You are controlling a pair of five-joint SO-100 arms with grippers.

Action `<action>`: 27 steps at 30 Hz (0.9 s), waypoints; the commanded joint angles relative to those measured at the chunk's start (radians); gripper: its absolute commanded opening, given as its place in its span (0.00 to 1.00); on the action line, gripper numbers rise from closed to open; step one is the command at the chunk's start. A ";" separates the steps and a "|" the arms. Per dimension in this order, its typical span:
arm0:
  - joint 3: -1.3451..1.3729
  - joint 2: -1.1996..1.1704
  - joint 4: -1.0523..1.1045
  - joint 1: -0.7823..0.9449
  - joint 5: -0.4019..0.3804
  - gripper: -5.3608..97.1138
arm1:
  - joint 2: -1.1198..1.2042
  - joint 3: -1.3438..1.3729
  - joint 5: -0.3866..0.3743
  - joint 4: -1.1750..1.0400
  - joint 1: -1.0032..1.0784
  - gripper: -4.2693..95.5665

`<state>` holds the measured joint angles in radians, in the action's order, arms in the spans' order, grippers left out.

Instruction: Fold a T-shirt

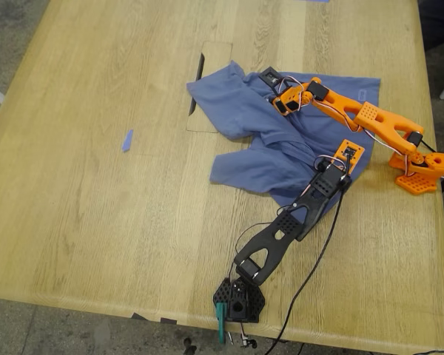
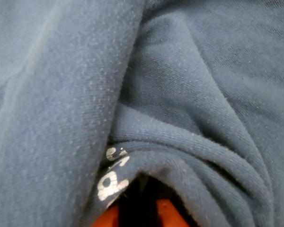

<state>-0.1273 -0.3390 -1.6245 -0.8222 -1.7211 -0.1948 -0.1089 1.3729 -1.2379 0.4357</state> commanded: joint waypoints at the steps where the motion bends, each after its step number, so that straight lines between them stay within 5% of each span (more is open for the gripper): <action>1: -0.005 -0.021 0.009 -0.235 -0.014 0.05 | -0.031 -0.008 -0.011 -0.011 0.046 0.04; 4: -0.005 -0.014 0.006 -0.238 -0.005 0.10 | -0.035 -0.008 -0.011 -0.018 0.046 0.04; 15: -0.199 0.071 -0.155 -0.118 0.044 0.51 | -0.055 -0.008 -0.011 -0.055 0.041 0.04; 27: -0.198 0.025 -0.170 0.023 0.124 0.63 | -0.081 -0.008 -0.011 -0.083 0.031 0.04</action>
<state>-0.2884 -0.2332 -1.7810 -0.8391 -1.6153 -0.2332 -0.1074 1.3714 -1.3054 0.4357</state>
